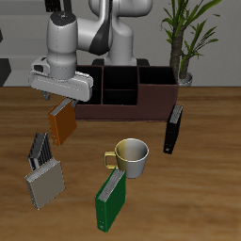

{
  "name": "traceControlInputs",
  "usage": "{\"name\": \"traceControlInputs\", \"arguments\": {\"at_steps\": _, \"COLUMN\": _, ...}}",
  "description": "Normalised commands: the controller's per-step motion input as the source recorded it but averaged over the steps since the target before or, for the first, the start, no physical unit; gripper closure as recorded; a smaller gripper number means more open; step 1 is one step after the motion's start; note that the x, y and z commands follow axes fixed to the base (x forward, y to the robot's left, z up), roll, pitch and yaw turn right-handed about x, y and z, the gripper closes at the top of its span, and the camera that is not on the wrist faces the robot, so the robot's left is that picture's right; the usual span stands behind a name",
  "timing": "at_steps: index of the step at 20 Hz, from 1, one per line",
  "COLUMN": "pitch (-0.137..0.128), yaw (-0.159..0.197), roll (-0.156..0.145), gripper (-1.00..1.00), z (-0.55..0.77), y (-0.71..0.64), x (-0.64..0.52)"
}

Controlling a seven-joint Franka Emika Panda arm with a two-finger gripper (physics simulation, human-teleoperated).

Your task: Place the orange book into the back desk caddy's back compartment

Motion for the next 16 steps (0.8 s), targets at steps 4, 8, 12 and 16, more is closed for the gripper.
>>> {"name": "traceControlInputs", "arguments": {"at_steps": 4, "pitch": -0.005, "yaw": -0.026, "roll": 0.009, "gripper": -1.0, "z": -0.23, "y": -0.05, "x": -0.03}}
{"name": "traceControlInputs", "arguments": {"at_steps": 8, "pitch": 0.001, "yaw": -0.066, "roll": -0.029, "gripper": -1.0, "z": -0.2, "y": -0.19, "x": -0.01}}
{"name": "traceControlInputs", "arguments": {"at_steps": 12, "pitch": 0.008, "yaw": -0.038, "roll": -0.016, "gripper": -1.0, "z": -0.14, "y": -0.1, "x": 0.02}}
{"name": "traceControlInputs", "arguments": {"at_steps": 16, "pitch": 0.003, "yaw": 0.026, "roll": -0.001, "gripper": 1.0, "z": -0.16, "y": -0.01, "x": 0.05}}
